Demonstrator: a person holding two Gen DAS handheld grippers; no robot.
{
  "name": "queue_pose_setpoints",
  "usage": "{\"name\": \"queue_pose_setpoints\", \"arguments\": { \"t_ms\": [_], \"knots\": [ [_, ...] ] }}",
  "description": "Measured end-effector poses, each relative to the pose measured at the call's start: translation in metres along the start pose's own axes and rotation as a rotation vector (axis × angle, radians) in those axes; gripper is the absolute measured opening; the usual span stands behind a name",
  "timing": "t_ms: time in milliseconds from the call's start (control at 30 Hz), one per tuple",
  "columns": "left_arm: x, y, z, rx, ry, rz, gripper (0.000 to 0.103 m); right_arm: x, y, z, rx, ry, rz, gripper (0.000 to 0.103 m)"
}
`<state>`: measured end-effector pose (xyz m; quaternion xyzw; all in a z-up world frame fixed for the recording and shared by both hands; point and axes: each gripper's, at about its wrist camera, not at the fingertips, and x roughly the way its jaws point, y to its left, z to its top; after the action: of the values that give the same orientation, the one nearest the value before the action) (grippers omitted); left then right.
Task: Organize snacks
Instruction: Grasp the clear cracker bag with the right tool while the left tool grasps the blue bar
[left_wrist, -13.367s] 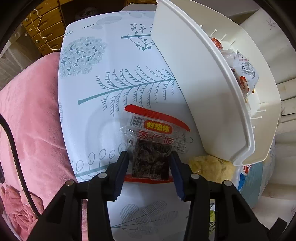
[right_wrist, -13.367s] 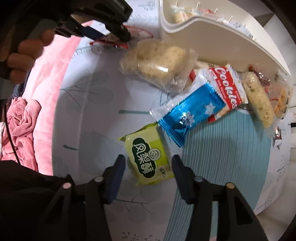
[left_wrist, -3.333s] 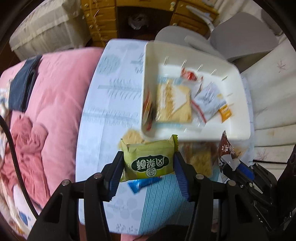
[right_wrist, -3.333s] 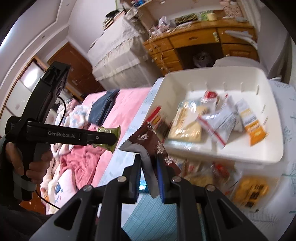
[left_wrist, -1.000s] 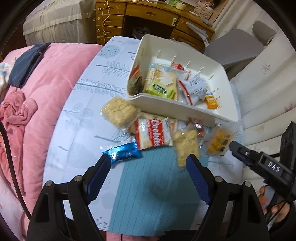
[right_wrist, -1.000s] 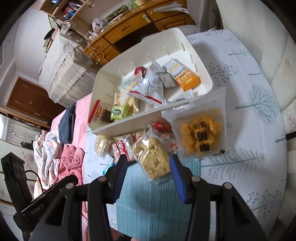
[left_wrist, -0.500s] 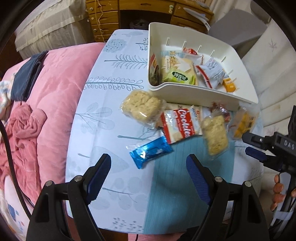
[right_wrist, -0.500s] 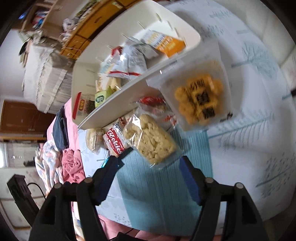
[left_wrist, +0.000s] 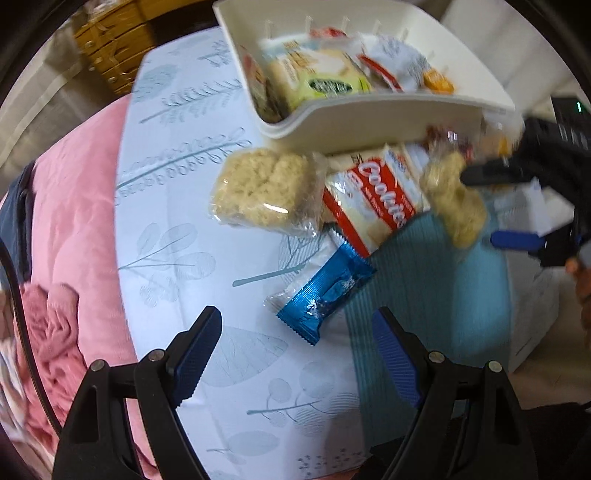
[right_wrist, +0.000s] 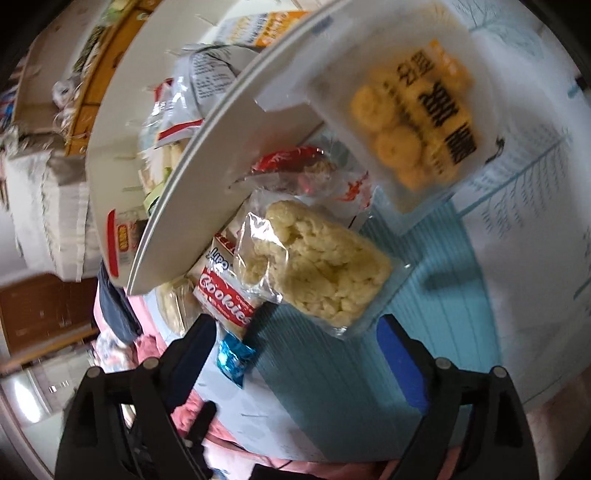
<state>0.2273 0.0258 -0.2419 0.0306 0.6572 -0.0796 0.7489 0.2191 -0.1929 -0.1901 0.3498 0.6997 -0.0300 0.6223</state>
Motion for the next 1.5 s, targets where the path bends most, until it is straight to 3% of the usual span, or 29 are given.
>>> {"name": "queue_pose_setpoints", "arguments": {
  "t_ms": [233, 300, 600, 767, 933, 1133, 1500],
  "knots": [
    [0.032, -0.005, 0.007, 0.115, 0.062, 0.002, 0.082, 0.015, 0.010, 0.006, 0.120, -0.030, -0.077, 0.090],
    [0.039, -0.006, 0.009, 0.133, 0.072, -0.009, 0.082, 0.018, 0.014, 0.007, 0.145, -0.039, -0.098, 0.095],
    [0.057, -0.004, 0.021, 0.181, 0.080, -0.015, 0.082, 0.027, 0.008, 0.014, 0.296, -0.062, -0.184, 0.095],
    [0.063, -0.006, 0.025, 0.209, 0.089, -0.037, 0.073, 0.031, 0.010, 0.017, 0.329, -0.061, -0.233, 0.095],
    [0.066, -0.016, 0.029, 0.231, 0.076, -0.041, 0.072, 0.039, 0.015, 0.021, 0.314, -0.058, -0.279, 0.095],
    [0.067, -0.028, 0.035, 0.258, 0.054, -0.012, 0.063, 0.044, 0.024, 0.027, 0.261, -0.056, -0.323, 0.094],
    [0.058, -0.032, 0.022, 0.291, 0.007, 0.006, 0.038, 0.050, 0.035, 0.003, 0.134, -0.075, -0.375, 0.087]
  ]
}}
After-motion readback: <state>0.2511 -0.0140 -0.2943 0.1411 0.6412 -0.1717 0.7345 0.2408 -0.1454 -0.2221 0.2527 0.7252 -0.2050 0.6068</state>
